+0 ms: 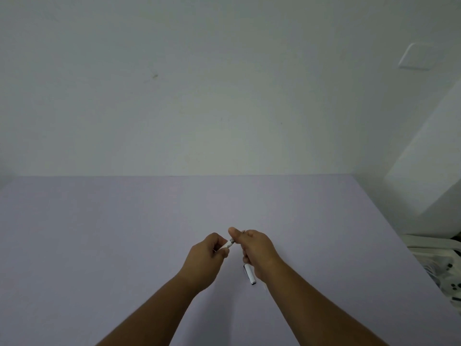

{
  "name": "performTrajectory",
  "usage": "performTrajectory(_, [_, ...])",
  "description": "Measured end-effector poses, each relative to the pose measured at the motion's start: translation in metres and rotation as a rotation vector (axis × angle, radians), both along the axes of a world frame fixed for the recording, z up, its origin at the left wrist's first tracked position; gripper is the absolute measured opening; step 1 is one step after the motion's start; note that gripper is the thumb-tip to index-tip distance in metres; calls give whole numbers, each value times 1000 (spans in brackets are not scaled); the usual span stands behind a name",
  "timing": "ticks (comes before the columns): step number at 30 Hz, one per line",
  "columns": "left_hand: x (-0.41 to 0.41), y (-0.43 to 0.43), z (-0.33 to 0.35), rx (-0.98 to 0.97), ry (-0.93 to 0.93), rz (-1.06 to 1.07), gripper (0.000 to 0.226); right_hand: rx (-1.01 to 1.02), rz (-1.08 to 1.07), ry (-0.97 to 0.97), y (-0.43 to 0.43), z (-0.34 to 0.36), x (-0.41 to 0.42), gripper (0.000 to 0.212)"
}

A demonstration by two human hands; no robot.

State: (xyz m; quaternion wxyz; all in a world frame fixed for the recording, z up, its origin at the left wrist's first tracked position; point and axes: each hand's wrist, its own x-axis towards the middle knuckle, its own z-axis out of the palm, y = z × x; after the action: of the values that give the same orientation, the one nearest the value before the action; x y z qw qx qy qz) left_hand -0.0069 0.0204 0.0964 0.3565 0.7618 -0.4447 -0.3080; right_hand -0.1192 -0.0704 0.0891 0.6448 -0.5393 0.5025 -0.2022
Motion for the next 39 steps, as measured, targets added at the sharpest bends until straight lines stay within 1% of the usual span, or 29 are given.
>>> performTrajectory(1, [0,0,0,-1,9,6,9,5,-3,-1,0,-1,0,34])
performTrajectory(2, [0,-1,0,-3,26,20,8,24,2,-50,-1,-1,1,30])
performTrajectory(4, [2,-1,1,0,44,35,8,70,22,-184,-1,0,-1,13])
performTrajectory(5, [3,-1,2,2,38,28,8,70,33,-214,-1,1,-2,9])
performTrajectory(6, [3,-1,2,1,26,16,8,58,38,-208,-1,1,-3,10])
performTrajectory(9, [0,-1,2,-6,-19,-11,8,16,28,-41,-3,1,-2,31])
performTrajectory(10, [0,-2,2,-8,-18,-8,8,12,31,-20,-3,1,-1,33])
performTrajectory(11, [0,-2,2,-10,-5,0,8,24,37,-42,-3,0,-1,31])
performTrajectory(14, [0,-2,3,-5,26,23,9,69,65,-202,-4,0,-3,11])
performTrajectory(15, [0,-2,3,-7,17,17,9,58,69,-198,-4,0,-4,11])
performTrajectory(18, [-2,-2,2,-12,-33,-9,10,13,44,-45,-4,-1,-3,30])
performTrajectory(19, [-3,-2,1,-11,-26,-8,10,11,41,-36,-3,-2,-3,33])
performTrajectory(20, [-3,-2,1,-8,-7,-1,10,26,44,-72,-3,-3,-3,31])
performTrajectory(22, [-3,-3,1,0,23,13,11,71,55,-200,-2,-4,-4,16])
performTrajectory(23, [-3,-3,1,2,17,12,10,69,59,-226,-2,-3,-5,12])
performTrajectory(24, [-3,-4,1,1,1,6,10,55,61,-212,-2,-3,-6,12])
performTrajectory(27, [-5,-4,1,-11,-37,-11,10,21,41,-60,-3,-3,-3,32])
performTrajectory(28, [-5,-4,1,-12,-31,-6,10,26,41,-43,-3,-3,-3,35])
performTrajectory(30, [-3,-4,2,-7,2,11,10,69,52,-110,-3,-3,-3,31])
performTrajectory(32, [-2,-3,3,-4,23,19,11,78,60,-192,-4,-4,-5,16])
performTrajectory(33, [-3,-3,3,-5,12,15,11,62,63,-190,-4,-4,-5,13])
performTrajectory(35, [-4,-2,3,-12,-24,11,10,40,66,-131,-5,-3,-6,19])
performTrajectory(37, [-5,-2,3,-17,-15,16,10,42,76,-94,-6,-2,-6,25])
performTrajectory(39, [-4,-2,3,-12,28,22,11,66,79,-132,-7,-1,-8,22])
